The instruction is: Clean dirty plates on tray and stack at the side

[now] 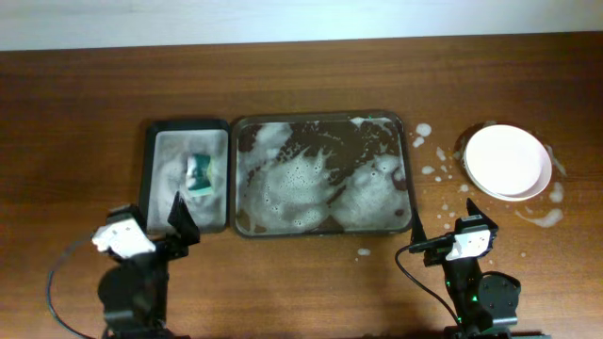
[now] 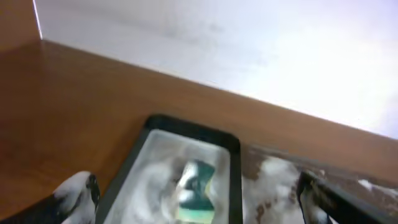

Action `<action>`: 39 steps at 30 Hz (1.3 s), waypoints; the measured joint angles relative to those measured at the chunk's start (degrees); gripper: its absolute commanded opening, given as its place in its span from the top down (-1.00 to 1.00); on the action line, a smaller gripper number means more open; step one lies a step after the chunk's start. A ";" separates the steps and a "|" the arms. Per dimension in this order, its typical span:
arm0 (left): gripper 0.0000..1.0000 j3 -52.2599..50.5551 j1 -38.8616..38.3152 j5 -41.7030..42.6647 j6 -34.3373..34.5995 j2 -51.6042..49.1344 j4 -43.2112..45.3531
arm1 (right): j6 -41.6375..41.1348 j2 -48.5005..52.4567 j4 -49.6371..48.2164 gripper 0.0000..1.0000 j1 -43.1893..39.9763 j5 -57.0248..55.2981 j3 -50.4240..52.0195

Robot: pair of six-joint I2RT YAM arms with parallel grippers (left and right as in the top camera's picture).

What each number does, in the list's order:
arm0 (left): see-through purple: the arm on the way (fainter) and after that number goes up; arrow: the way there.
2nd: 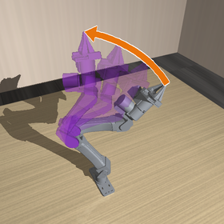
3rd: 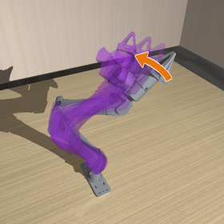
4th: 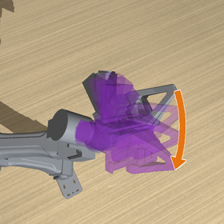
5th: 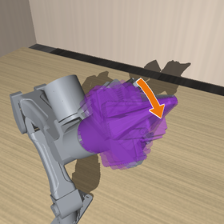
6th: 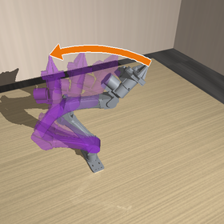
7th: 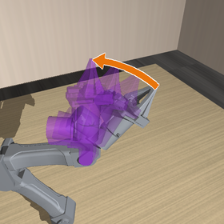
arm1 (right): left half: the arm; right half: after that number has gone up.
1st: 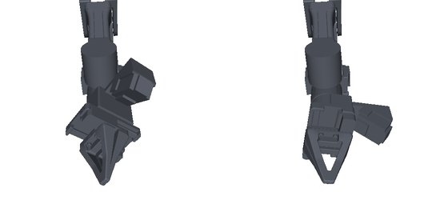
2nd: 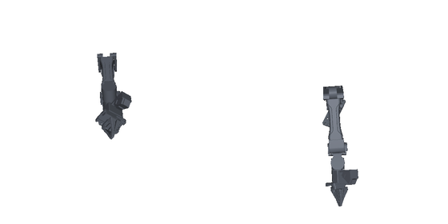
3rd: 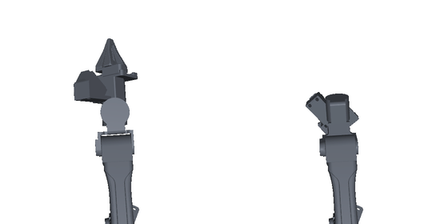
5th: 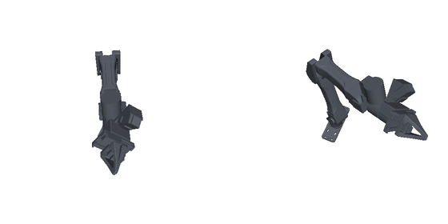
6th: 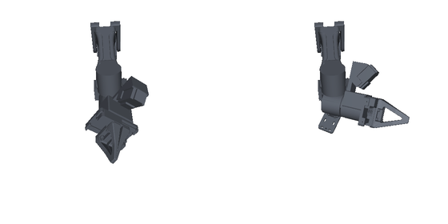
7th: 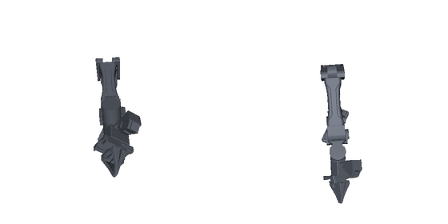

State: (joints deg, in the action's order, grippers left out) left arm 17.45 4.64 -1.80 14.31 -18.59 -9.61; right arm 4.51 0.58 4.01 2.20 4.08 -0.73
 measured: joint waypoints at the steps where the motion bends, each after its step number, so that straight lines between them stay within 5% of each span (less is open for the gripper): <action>1: -0.98 -2.21 0.00 0.15 -0.24 2.14 1.27 | 0.00 0.00 0.00 -0.96 0.00 0.00 0.00; 13: -0.98 -14.88 -0.35 -0.17 -7.93 17.49 5.99 | 0.02 0.00 0.00 -0.97 0.00 0.00 0.00; 39: -0.98 -16.44 -1.31 -0.07 -10.27 17.70 4.72 | 0.02 0.00 0.00 -0.97 0.00 0.00 0.00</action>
State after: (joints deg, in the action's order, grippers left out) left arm 1.02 3.33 -1.87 4.03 -0.89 -4.89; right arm 4.54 0.58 4.01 2.20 4.08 -0.73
